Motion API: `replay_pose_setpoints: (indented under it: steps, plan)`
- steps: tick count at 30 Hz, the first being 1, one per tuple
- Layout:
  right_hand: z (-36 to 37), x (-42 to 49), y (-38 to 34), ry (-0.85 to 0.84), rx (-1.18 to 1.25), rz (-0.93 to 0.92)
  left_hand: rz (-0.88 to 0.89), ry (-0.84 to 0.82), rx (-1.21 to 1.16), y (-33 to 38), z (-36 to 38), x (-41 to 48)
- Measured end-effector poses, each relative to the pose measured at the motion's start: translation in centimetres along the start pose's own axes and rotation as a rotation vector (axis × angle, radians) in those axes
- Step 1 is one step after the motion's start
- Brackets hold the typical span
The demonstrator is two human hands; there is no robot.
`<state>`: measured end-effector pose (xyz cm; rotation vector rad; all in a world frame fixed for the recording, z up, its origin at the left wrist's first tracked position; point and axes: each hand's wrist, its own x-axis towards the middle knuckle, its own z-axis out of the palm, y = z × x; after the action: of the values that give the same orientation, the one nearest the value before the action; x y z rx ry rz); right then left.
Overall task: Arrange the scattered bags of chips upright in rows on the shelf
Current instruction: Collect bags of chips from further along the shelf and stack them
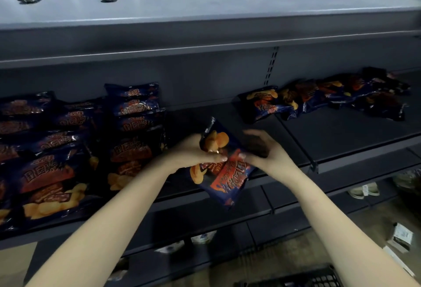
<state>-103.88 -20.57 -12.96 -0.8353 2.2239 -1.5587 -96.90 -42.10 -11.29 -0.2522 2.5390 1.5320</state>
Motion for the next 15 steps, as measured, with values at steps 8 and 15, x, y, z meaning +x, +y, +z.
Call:
replay_pose_setpoints:
  steps: [8,15]
  plan:
    - [0.6,-2.0,1.1,0.066,0.474,0.129,0.102,0.638,-1.069,1.2,2.7,-0.9]
    - [6.8,-2.5,-0.9,0.168,0.506,0.049,-0.035,0.742,-1.299,1.3,8.4,-2.1]
